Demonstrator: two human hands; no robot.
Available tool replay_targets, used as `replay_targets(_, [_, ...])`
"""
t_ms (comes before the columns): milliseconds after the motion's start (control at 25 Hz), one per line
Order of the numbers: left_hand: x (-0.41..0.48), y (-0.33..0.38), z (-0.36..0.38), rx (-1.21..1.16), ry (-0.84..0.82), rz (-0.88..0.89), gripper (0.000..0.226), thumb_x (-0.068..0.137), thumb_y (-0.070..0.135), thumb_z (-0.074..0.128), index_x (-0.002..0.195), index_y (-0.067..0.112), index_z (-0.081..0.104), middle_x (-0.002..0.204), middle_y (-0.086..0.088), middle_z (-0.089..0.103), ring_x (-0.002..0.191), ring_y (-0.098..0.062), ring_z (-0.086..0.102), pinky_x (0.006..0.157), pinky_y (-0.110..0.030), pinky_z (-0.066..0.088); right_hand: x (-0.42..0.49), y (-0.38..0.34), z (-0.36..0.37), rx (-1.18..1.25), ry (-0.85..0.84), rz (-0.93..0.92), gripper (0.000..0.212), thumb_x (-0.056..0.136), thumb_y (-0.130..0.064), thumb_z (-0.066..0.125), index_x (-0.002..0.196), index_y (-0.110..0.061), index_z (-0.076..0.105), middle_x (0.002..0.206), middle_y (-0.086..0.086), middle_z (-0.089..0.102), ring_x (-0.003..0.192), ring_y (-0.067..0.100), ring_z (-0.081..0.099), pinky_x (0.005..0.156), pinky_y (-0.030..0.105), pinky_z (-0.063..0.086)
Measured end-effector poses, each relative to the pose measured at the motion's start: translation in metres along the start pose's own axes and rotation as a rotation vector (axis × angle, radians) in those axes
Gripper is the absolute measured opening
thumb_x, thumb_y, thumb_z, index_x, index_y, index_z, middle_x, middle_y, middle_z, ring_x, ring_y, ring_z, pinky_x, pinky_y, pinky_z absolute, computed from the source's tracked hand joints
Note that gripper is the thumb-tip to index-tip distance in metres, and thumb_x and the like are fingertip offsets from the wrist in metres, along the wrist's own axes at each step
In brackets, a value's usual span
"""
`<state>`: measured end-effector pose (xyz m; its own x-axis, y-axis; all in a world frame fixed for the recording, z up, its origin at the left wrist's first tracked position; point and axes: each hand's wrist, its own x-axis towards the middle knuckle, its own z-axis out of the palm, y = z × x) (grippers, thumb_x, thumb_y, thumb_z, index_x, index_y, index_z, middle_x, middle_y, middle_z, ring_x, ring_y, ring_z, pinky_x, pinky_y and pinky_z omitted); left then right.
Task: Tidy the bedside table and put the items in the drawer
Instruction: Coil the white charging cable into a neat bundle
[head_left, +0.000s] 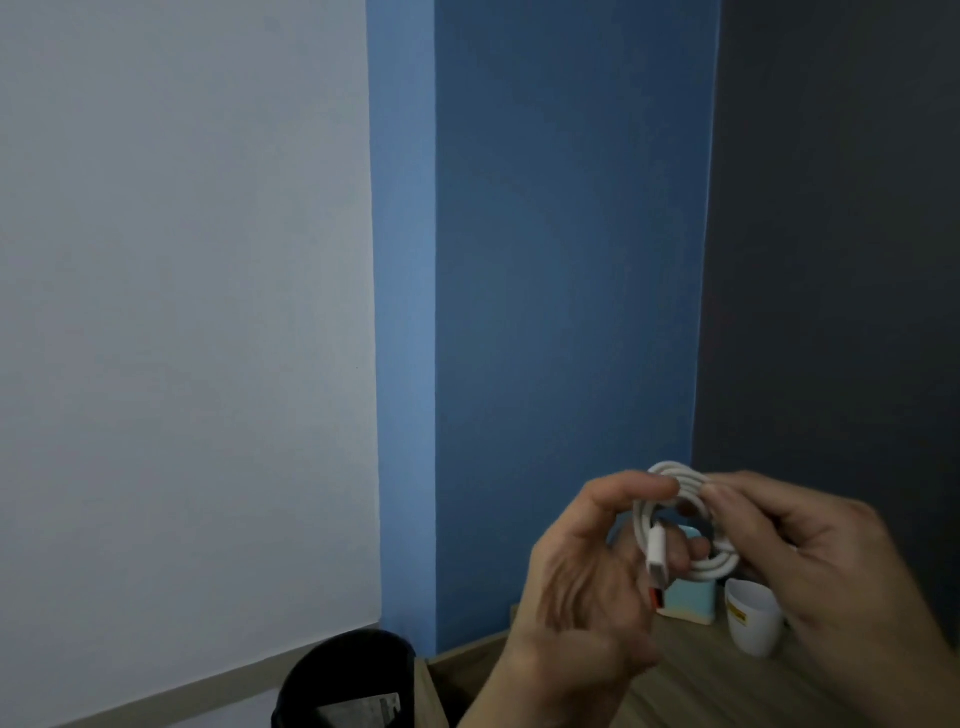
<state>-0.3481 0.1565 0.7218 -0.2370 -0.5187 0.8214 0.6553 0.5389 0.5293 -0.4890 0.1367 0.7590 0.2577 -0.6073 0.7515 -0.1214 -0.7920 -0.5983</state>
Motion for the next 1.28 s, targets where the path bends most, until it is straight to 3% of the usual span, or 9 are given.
replay_targets(120, [0.001, -0.003, 0.002, 0.262, 0.152, 0.010, 0.046, 0.064, -0.011, 0.062, 0.099, 0.018, 0.067, 0.092, 0.006, 0.066, 0.082, -0.006, 0.063, 0.087, -0.023, 0.051, 0.000, 0.002, 0.001, 0.010, -0.015, 0.008, 0.052, 0.064, -0.079, 0.045, 0.083, -0.039, 0.072, 0.073, -0.006, 0.074, 0.065, 0.011, 0.068, 0.059, 0.026, 0.051])
replay_targets(200, [-0.001, -0.005, 0.005, 0.467, 0.303, 0.055, 0.019, 0.068, 0.018, 0.078, 0.086, 0.018, 0.072, 0.091, -0.001, 0.065, 0.080, -0.011, 0.066, 0.079, -0.026, 0.054, -0.001, 0.003, 0.002, -0.001, -0.015, -0.001, 0.050, 0.065, -0.079, 0.045, 0.082, -0.041, 0.072, 0.073, -0.008, 0.073, 0.065, 0.010, 0.068, 0.058, 0.025, 0.051])
replay_targets(440, [-0.004, -0.003, 0.001, 0.716, 0.602, 0.159, 0.036, 0.070, 0.066, 0.061, 0.068, 0.033, 0.073, 0.101, 0.010, 0.064, 0.105, -0.013, 0.062, 0.088, -0.030, 0.051, -0.002, 0.002, -0.003, -0.046, -0.003, 0.009, 0.048, 0.064, -0.080, 0.044, 0.080, -0.043, 0.070, 0.070, -0.016, 0.071, 0.066, -0.001, 0.065, 0.055, 0.007, 0.046])
replay_targets(520, [-0.005, -0.002, 0.000, 0.670, 0.650, 0.183, 0.038, 0.068, 0.066, 0.063, 0.065, 0.030, 0.071, 0.087, 0.008, 0.068, 0.095, -0.014, 0.065, 0.085, -0.036, 0.051, -0.003, 0.004, -0.004, -0.048, 0.016, 0.012, 0.036, 0.065, -0.070, 0.050, 0.076, -0.041, 0.070, 0.066, -0.016, 0.070, 0.060, -0.004, 0.063, 0.052, 0.003, 0.043])
replay_targets(640, [-0.005, 0.001, -0.001, 0.509, 0.734, 0.186, 0.042, 0.057, 0.067, 0.071, 0.059, 0.025, 0.070, 0.064, 0.009, 0.065, 0.068, -0.009, 0.064, 0.069, -0.027, 0.055, -0.006, 0.010, -0.001, -0.041, 0.011, 0.007, 0.055, 0.061, -0.082, 0.046, 0.073, -0.034, 0.070, 0.059, -0.009, 0.069, 0.053, -0.005, 0.061, 0.049, 0.005, 0.043])
replay_targets(760, [-0.002, 0.008, 0.001, 0.354, 0.786, 0.076, 0.034, 0.062, 0.052, 0.076, 0.060, 0.018, 0.072, 0.054, 0.005, 0.059, 0.053, -0.007, 0.057, 0.051, -0.019, 0.051, -0.009, 0.015, 0.002, -0.039, -0.005, -0.009, 0.058, 0.063, -0.083, 0.043, 0.076, -0.033, 0.071, 0.056, 0.001, 0.067, 0.049, 0.012, 0.059, 0.047, 0.019, 0.042])
replay_targets(1080, [0.015, 0.003, 0.005, 0.433, 0.781, -0.204, 0.014, 0.090, 0.013, 0.054, 0.098, 0.016, 0.065, 0.045, 0.004, 0.049, 0.036, -0.006, 0.040, 0.036, -0.017, 0.034, -0.004, 0.010, -0.002, -0.078, -0.072, -0.080, 0.047, 0.069, -0.077, 0.046, 0.080, -0.039, 0.071, 0.061, -0.001, 0.070, 0.056, 0.020, 0.065, 0.052, 0.027, 0.048])
replay_targets(1160, [0.015, 0.000, 0.004, 0.477, 0.758, -0.228, 0.008, 0.089, 0.014, 0.055, 0.086, 0.009, 0.061, 0.041, 0.003, 0.049, 0.031, -0.006, 0.040, 0.033, -0.017, 0.033, -0.002, 0.009, -0.003, -0.106, -0.053, -0.108, 0.045, 0.070, -0.076, 0.046, 0.082, -0.039, 0.070, 0.061, -0.001, 0.070, 0.054, 0.018, 0.064, 0.050, 0.026, 0.048])
replay_targets(1280, [0.011, -0.004, 0.005, 0.541, 0.670, -0.208, 0.034, 0.079, 0.037, 0.053, 0.061, 0.013, 0.067, 0.044, 0.000, 0.056, 0.034, -0.011, 0.046, 0.035, -0.020, 0.038, 0.000, 0.006, -0.003, -0.141, -0.042, -0.127, 0.044, 0.072, -0.075, 0.044, 0.084, -0.040, 0.069, 0.062, -0.003, 0.069, 0.053, 0.013, 0.064, 0.049, 0.022, 0.048])
